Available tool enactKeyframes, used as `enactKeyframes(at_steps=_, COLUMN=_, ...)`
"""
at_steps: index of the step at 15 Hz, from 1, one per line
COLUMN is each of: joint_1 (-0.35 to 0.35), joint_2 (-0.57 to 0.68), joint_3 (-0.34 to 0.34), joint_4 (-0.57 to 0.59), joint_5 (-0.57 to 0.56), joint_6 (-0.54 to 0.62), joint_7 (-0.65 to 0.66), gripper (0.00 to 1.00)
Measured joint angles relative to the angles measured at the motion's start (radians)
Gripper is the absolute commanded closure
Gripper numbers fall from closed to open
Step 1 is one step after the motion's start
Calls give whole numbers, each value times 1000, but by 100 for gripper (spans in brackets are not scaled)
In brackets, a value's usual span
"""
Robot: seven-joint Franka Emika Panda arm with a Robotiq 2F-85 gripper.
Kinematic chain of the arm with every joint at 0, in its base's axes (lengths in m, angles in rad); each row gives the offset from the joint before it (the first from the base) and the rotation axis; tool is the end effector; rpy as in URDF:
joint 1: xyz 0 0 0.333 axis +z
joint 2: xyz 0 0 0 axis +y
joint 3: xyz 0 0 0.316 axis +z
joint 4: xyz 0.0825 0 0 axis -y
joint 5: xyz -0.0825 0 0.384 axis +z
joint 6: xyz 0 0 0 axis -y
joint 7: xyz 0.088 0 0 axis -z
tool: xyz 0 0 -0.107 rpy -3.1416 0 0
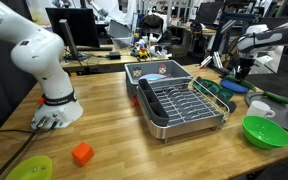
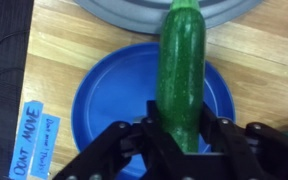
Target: Put the green object onto the blue plate.
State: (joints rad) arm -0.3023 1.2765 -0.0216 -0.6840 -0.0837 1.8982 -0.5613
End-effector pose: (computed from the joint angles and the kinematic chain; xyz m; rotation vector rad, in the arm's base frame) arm 0.7537 -0.2503 0.1643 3.0440 0.4313 -0.1515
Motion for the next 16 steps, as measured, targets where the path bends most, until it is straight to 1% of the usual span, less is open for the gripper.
enactKeyframes(at_steps=1, joint_1=0, joint_2=7, joint_3=0, joint_4=15, joint_5=0, joint_6=-13, joint_7=-1, gripper=26)
enactKeyframes(at_steps=4, joint_1=1, joint_2=22, joint_3=-2, joint_4=64, joint_5=0, joint_6=-44, joint_7=-1, gripper=4)
enactKeyframes(at_steps=5, joint_1=1, joint_2=23, joint_3=-3, joint_4=73, joint_5=0, joint_6=-52, joint_7=-2, gripper=1)
enactKeyframes(at_steps=11, joint_1=1, joint_2=23, joint_3=-3, joint_4=97, joint_5=-1, joint_6=-59, joint_7=-2, gripper=0)
enactKeyframes(at_steps=16, joint_1=-3, joint_2=16, joint_3=-2, joint_4=142, joint_5=5, joint_6=-55, joint_7=-2, gripper=0)
